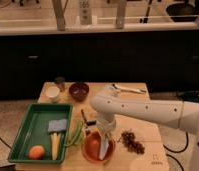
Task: Wipe red bowl with towel
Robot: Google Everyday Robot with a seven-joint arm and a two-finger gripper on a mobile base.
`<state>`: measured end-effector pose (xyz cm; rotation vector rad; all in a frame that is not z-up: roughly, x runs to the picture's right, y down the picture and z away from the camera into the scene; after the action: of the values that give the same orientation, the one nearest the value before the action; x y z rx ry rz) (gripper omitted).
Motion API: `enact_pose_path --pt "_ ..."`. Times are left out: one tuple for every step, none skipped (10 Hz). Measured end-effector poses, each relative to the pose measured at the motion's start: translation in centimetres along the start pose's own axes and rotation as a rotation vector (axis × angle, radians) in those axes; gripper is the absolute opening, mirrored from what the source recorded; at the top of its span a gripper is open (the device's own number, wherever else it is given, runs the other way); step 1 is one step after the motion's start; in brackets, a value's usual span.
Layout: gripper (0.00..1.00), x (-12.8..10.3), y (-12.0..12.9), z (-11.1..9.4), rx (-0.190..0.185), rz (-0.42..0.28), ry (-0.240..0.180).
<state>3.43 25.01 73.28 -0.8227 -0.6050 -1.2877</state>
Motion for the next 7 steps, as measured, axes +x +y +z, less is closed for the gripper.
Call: enact_pose_path --pt "0.00 0.1 -1.5 -0.2 0.002 -0.016 0.005" --pt "0.00 0.0 -2.9 -0.4 0.006 -0.037 0.009" --pt "0.00 -0.3 -4.2 -0.7 0.011 -0.063 0.012" --pt "0.00 -1.0 -5.7 -0.9 0.020 -0.097 0.015" --pt "0.00 -1.8 -6.3 -0.7 0.025 -0.120 0.013" --pt "0.00 -2.9 -6.6 -0.4 0.029 -0.139 0.008" --pt "0.00 -4.2 -6.3 0.1 0.031 -0.152 -0.001"
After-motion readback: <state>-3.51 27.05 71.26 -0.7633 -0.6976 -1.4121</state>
